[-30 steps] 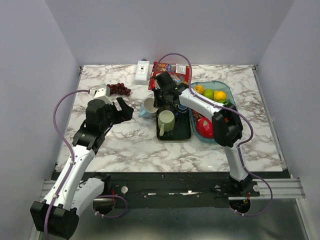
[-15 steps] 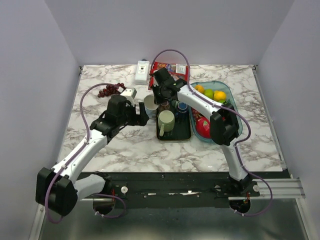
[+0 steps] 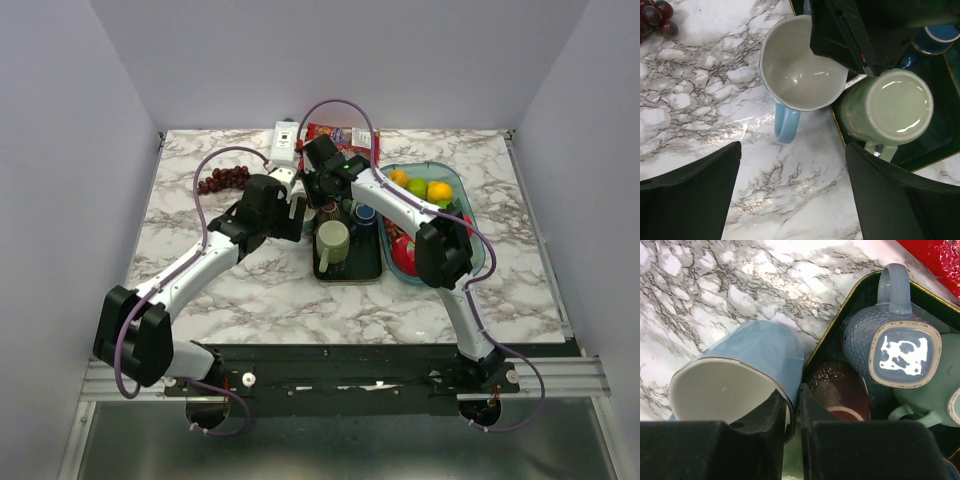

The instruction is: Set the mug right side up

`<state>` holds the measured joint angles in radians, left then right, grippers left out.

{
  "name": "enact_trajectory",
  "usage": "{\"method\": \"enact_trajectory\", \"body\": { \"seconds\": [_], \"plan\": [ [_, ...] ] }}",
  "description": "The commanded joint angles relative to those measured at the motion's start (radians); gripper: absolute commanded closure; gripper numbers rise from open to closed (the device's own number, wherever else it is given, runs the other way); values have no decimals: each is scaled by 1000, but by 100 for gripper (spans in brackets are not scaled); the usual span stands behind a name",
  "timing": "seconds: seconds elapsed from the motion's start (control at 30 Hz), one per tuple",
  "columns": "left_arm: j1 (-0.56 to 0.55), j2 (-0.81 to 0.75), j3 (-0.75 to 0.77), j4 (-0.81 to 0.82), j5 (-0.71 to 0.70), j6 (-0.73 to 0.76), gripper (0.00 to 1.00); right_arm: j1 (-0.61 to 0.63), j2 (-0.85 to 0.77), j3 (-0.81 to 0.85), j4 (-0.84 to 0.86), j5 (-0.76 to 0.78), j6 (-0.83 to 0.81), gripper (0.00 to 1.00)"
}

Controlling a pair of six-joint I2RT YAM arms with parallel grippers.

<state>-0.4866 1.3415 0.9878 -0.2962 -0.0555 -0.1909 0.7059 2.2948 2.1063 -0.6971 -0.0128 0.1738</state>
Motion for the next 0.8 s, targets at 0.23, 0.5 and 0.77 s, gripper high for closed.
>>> {"method": "enact_trajectory", "body": {
  "seconds": [0.23,0.5,0.77],
  "plan": [
    [-1,136,12,115,-80,-8,16,6,-26,13,85,-53,29,46],
    [-1,147,-52,204,-197,-100,31,3,-69,8,102,-17,50,36],
    [-1,105,-72,226,-262,-72,18,-8,-245,-166,211,40,101,20]
  ]
}}
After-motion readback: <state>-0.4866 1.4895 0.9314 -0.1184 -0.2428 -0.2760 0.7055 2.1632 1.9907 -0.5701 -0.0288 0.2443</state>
